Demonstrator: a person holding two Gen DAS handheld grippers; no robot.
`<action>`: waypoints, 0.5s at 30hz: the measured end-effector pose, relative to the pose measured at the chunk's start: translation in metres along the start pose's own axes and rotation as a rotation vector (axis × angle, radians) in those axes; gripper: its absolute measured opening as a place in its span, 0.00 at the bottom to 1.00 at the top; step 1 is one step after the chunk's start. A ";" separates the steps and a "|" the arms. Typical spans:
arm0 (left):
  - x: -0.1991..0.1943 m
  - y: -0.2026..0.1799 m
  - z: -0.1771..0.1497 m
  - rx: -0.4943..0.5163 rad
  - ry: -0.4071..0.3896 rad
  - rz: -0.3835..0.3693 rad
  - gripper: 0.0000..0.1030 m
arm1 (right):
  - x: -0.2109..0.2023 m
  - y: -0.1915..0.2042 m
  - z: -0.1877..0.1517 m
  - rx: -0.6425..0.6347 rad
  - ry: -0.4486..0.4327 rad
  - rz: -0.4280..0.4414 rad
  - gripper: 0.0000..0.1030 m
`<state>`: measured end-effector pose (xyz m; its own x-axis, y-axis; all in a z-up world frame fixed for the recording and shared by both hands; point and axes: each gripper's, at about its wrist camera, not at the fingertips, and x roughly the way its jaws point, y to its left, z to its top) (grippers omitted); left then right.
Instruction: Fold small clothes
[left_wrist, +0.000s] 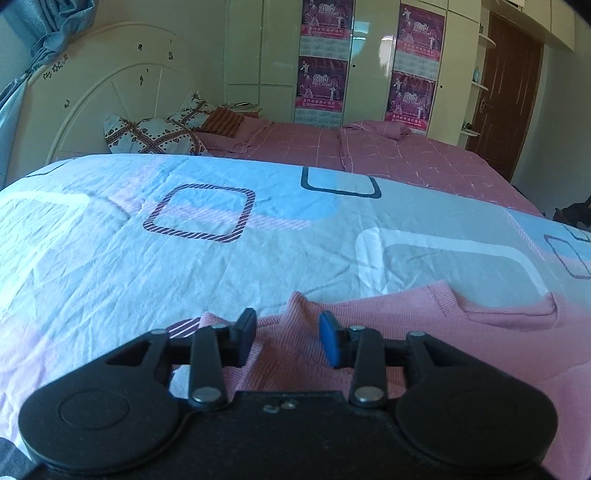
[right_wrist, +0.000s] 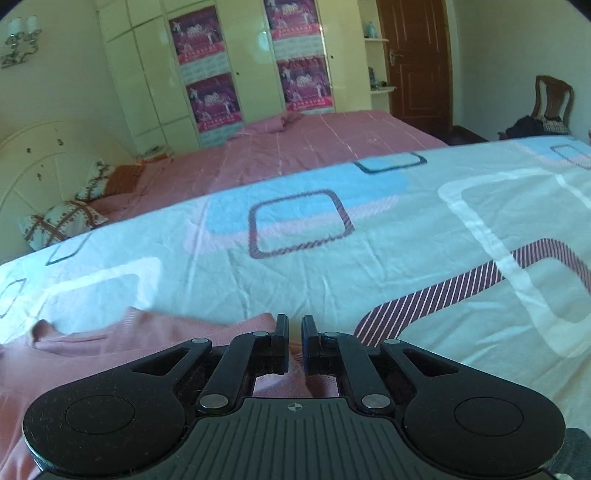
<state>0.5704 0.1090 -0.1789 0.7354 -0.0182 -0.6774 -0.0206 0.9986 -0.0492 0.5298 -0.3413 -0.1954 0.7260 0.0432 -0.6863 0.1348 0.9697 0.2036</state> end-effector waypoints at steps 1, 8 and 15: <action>-0.008 -0.001 -0.001 0.002 -0.011 -0.002 0.54 | -0.008 0.002 0.000 0.001 -0.001 0.017 0.06; -0.067 -0.030 -0.020 0.068 -0.067 -0.123 0.68 | -0.044 0.033 -0.025 -0.050 0.041 0.109 0.07; -0.066 -0.062 -0.065 0.162 0.016 -0.188 0.68 | -0.053 0.063 -0.063 -0.118 0.086 0.114 0.07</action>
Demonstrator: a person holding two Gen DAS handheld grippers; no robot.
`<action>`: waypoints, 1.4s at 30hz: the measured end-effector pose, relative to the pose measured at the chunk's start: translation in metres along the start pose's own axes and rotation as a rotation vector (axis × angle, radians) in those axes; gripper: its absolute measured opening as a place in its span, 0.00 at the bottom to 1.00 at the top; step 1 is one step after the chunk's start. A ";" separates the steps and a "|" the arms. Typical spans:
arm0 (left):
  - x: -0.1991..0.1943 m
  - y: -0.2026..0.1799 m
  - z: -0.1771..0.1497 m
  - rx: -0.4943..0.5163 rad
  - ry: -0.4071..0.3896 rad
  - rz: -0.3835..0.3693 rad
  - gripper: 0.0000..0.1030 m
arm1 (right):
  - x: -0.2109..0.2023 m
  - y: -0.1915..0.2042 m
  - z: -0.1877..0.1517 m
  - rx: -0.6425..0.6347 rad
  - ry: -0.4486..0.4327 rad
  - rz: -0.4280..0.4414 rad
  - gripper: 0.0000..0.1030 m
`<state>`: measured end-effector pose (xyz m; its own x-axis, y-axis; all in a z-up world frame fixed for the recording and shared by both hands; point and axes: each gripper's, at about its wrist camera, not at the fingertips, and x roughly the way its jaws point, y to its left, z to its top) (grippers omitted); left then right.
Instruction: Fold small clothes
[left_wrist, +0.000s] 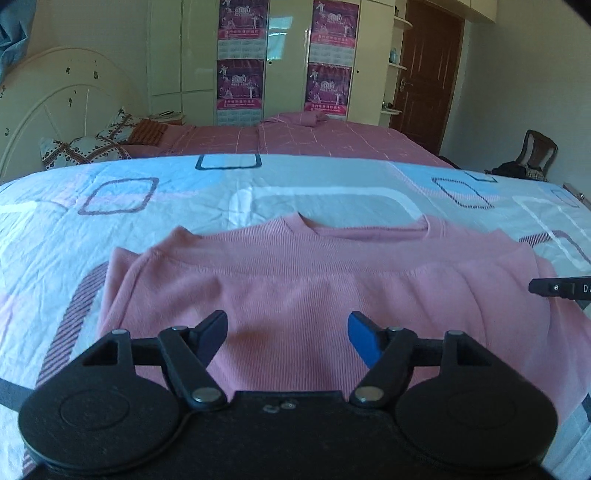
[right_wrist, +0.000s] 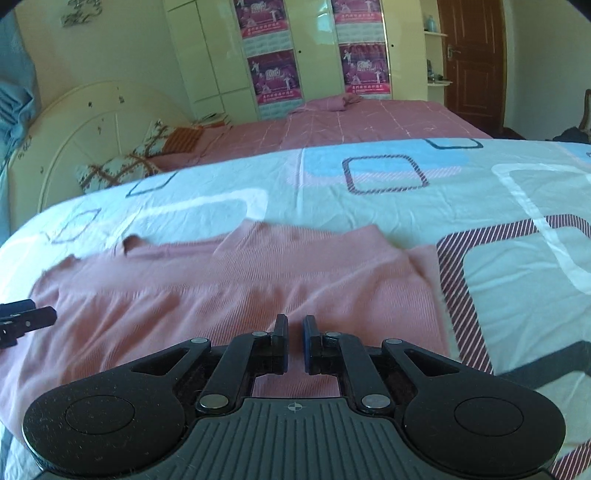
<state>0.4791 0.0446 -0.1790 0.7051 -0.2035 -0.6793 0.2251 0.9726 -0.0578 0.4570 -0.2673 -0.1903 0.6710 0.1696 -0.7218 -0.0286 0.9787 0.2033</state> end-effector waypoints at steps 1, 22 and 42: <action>0.003 0.002 -0.005 0.004 0.012 0.011 0.68 | -0.001 0.001 -0.005 -0.006 0.006 -0.010 0.08; -0.034 0.019 -0.046 -0.080 0.053 0.106 0.73 | -0.038 0.015 -0.068 -0.104 0.054 -0.139 0.37; -0.046 0.014 -0.057 -0.054 0.088 0.165 0.74 | -0.055 0.004 -0.090 -0.049 0.085 -0.251 0.38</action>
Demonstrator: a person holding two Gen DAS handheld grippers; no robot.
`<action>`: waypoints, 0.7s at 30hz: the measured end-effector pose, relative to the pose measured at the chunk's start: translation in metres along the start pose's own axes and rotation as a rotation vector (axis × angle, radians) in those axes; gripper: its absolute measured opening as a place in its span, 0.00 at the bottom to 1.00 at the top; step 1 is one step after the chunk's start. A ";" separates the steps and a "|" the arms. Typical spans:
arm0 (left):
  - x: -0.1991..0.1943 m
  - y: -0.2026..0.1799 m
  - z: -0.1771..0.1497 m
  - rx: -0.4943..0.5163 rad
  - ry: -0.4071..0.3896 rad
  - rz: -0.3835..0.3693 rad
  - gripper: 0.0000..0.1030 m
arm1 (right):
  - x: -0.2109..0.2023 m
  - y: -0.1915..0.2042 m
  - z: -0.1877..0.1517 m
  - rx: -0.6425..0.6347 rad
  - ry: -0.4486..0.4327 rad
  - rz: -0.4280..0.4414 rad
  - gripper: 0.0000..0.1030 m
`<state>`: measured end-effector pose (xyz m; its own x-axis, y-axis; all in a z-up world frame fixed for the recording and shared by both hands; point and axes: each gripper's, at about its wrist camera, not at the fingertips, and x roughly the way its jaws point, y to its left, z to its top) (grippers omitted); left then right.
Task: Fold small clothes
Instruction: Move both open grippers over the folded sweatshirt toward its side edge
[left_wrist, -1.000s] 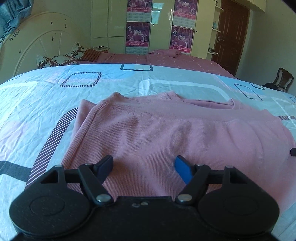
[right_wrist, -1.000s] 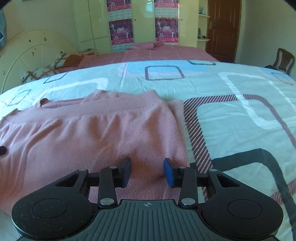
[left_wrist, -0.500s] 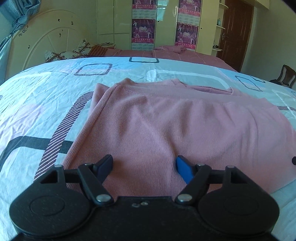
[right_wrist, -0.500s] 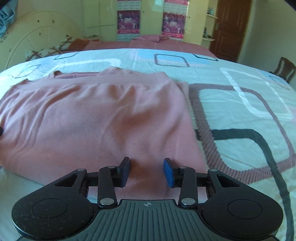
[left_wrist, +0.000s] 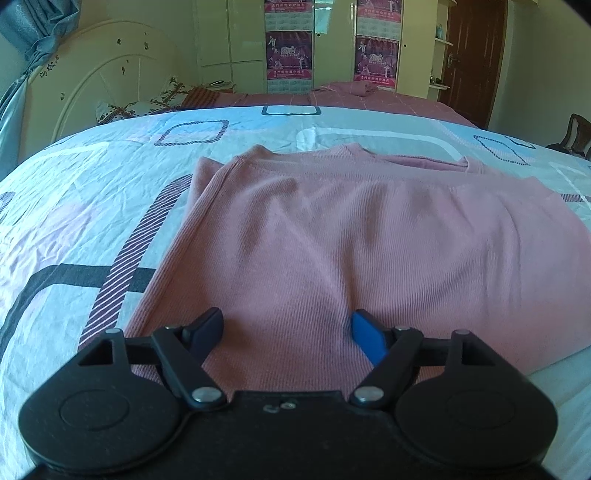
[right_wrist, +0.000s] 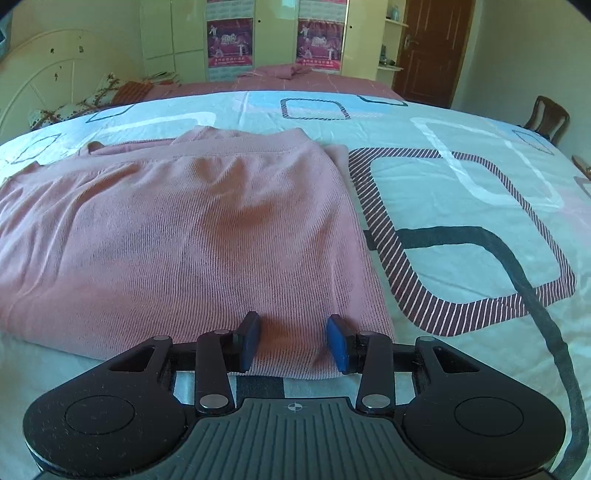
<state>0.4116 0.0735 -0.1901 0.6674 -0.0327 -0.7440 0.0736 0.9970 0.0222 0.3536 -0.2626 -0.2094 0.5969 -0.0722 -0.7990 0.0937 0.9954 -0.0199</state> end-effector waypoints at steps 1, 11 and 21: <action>0.000 0.000 -0.001 0.002 0.000 0.000 0.75 | 0.000 0.001 0.000 0.000 -0.003 -0.004 0.38; 0.002 -0.003 0.003 0.011 0.016 0.010 0.76 | -0.003 0.002 0.007 -0.008 0.019 0.002 0.39; 0.006 -0.003 0.009 -0.003 0.050 0.034 0.79 | -0.009 0.081 0.050 -0.074 -0.073 0.264 0.39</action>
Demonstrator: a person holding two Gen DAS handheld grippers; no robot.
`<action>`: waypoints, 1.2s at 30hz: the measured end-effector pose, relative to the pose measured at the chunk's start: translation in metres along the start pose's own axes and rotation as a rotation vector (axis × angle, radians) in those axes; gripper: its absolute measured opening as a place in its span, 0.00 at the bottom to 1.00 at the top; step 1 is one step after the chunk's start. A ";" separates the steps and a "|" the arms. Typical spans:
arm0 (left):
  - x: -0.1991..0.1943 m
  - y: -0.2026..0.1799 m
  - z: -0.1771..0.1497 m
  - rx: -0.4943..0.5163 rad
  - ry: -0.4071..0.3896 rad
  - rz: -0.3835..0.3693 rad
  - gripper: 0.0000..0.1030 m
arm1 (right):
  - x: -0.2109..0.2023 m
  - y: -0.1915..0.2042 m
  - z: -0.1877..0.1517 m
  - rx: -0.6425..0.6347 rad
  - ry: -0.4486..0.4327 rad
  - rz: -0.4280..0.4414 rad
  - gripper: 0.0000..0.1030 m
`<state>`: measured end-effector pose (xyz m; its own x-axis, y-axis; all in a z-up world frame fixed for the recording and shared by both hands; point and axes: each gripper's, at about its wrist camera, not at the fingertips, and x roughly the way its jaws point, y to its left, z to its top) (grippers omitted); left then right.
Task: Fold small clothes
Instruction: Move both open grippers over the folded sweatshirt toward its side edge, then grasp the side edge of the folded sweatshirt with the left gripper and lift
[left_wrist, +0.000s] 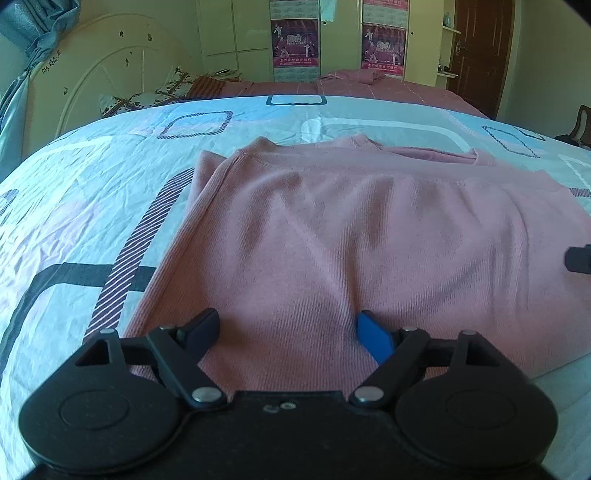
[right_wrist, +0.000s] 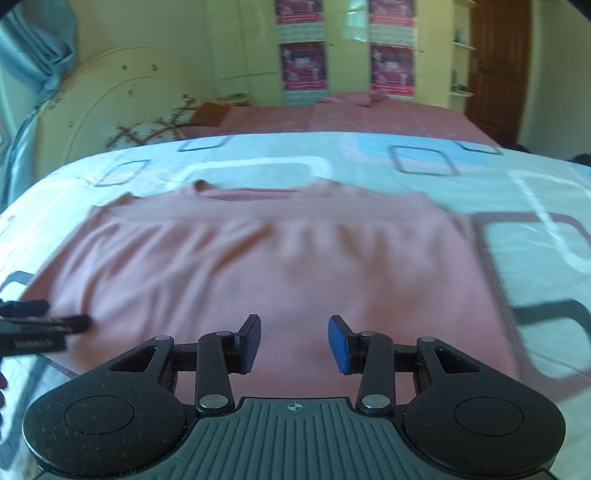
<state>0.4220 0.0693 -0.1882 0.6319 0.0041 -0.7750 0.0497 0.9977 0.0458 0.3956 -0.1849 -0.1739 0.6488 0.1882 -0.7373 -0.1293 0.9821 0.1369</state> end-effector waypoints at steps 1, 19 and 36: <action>0.000 0.000 0.001 -0.002 0.004 0.001 0.79 | 0.006 0.010 0.004 -0.007 -0.007 0.014 0.39; -0.008 0.017 0.002 -0.020 0.036 -0.094 0.82 | 0.036 0.064 0.001 -0.075 0.002 -0.020 0.39; -0.040 0.050 -0.007 -0.189 0.157 -0.132 0.82 | 0.039 0.090 -0.030 -0.174 0.142 -0.007 0.39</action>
<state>0.3935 0.1192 -0.1593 0.5012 -0.1310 -0.8554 -0.0308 0.9851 -0.1689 0.3870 -0.0897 -0.2106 0.5394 0.1669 -0.8253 -0.2605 0.9652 0.0250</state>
